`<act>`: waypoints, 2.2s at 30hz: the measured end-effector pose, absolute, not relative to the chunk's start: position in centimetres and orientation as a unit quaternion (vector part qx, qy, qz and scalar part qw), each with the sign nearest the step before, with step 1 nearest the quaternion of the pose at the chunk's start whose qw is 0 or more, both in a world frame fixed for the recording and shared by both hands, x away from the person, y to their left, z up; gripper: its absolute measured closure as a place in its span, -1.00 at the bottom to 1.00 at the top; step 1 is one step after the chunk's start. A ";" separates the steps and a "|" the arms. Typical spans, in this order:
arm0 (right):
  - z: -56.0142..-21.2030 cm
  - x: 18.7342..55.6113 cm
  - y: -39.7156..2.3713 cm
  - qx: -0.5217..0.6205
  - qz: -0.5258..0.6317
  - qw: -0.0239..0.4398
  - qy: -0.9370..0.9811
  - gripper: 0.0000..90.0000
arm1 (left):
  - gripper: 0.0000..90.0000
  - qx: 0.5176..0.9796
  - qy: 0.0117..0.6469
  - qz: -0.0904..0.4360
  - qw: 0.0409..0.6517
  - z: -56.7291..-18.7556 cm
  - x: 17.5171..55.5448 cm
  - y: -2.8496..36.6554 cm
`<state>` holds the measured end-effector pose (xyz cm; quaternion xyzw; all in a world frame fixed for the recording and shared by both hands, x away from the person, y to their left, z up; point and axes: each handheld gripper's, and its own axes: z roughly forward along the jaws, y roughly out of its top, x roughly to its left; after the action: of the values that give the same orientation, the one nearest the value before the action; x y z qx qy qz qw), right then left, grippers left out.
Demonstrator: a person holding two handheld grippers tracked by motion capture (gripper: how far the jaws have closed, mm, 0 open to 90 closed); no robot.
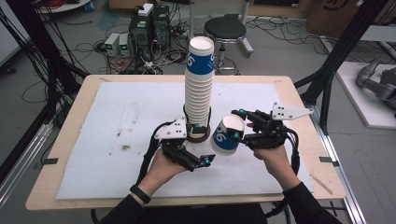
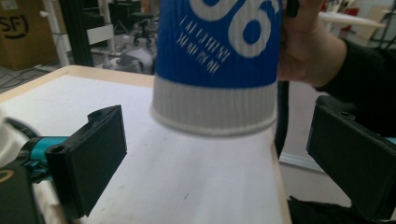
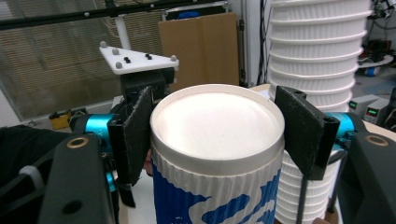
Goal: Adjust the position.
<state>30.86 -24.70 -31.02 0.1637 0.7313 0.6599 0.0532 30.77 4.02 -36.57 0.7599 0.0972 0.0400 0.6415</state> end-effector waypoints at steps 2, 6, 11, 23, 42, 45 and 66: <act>-31.1 30.8 -24.5 0.161 0.659 0.053 0.732 -0.30 | -0.89 0.759 0.096 0.039 0.643 -36.5 30.8 3.6; -31.1 30.8 -24.1 0.157 0.659 0.049 0.734 -0.30 | -0.89 0.760 0.094 0.035 0.642 -36.7 30.9 3.0; -31.2 30.7 -23.8 0.155 0.657 0.044 0.736 -0.30 | -0.89 0.763 0.096 0.033 0.638 -36.8 31.1 2.3; -31.3 30.6 -23.2 0.150 0.654 0.037 0.740 -0.30 | -0.89 0.762 0.093 0.030 0.641 -36.9 31.3 1.8; -31.4 30.9 -23.0 0.152 0.654 0.024 0.740 -0.30 | -0.54 0.776 0.073 0.039 0.625 -36.4 31.3 2.4; -31.3 31.0 -23.2 0.151 0.654 0.019 0.741 -0.33 | -0.53 0.785 0.068 0.038 0.615 -36.0 31.3 2.6; -30.0 31.2 -22.9 0.134 0.520 0.021 0.843 -0.59 | -0.49 0.850 0.042 0.049 0.523 -35.2 31.2 2.7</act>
<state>31.20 -22.86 -30.00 0.1340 0.8432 0.5202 0.0206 31.21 2.70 -35.24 0.8496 0.0421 0.0493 0.5234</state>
